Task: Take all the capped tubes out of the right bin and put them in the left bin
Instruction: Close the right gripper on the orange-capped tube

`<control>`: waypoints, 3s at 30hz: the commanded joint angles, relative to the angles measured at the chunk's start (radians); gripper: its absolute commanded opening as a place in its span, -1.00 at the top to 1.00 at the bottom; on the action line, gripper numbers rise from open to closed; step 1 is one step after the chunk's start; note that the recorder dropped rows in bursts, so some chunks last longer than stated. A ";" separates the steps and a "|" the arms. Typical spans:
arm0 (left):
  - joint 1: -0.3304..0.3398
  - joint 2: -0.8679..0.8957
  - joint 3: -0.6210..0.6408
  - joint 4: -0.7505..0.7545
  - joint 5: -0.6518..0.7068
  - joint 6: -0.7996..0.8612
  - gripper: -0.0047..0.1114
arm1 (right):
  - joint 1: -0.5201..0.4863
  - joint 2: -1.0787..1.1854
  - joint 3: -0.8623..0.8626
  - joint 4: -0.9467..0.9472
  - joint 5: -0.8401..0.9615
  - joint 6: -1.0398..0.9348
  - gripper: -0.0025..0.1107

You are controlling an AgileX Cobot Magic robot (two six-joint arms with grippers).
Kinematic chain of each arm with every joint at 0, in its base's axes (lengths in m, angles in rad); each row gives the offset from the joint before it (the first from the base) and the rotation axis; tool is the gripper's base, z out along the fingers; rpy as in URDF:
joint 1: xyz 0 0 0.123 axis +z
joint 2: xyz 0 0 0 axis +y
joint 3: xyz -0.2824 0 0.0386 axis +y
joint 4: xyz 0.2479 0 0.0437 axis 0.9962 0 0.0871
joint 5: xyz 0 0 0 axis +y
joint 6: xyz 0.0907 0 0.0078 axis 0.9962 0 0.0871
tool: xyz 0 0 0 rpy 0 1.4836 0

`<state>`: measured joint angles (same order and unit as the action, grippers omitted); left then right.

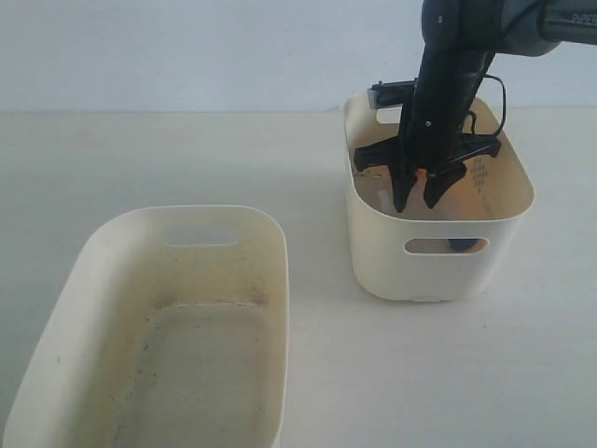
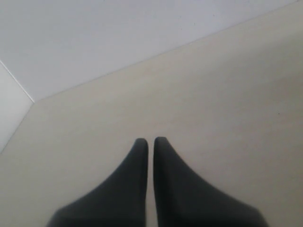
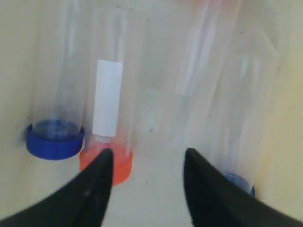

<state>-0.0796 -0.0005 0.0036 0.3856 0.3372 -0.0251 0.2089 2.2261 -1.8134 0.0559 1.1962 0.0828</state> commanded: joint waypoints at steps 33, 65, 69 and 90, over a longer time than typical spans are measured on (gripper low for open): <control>-0.005 0.000 -0.004 -0.003 -0.001 -0.010 0.84 | 0.000 0.056 -0.003 -0.082 -0.061 0.225 0.05; -0.005 0.000 -0.004 -0.003 -0.001 -0.010 0.84 | 0.000 0.042 -0.003 -0.203 -0.049 0.259 0.41; -0.005 0.000 -0.004 -0.003 -0.001 -0.010 0.84 | 0.000 0.042 -0.003 -0.201 -0.049 0.259 0.42; -0.005 0.000 -0.004 -0.003 -0.001 -0.010 0.84 | 0.000 0.101 -0.002 -0.197 -0.051 0.276 0.22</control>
<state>-0.0796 -0.0005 0.0036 0.3856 0.3372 -0.0251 0.2244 2.3205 -1.8192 -0.0957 1.1341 0.3479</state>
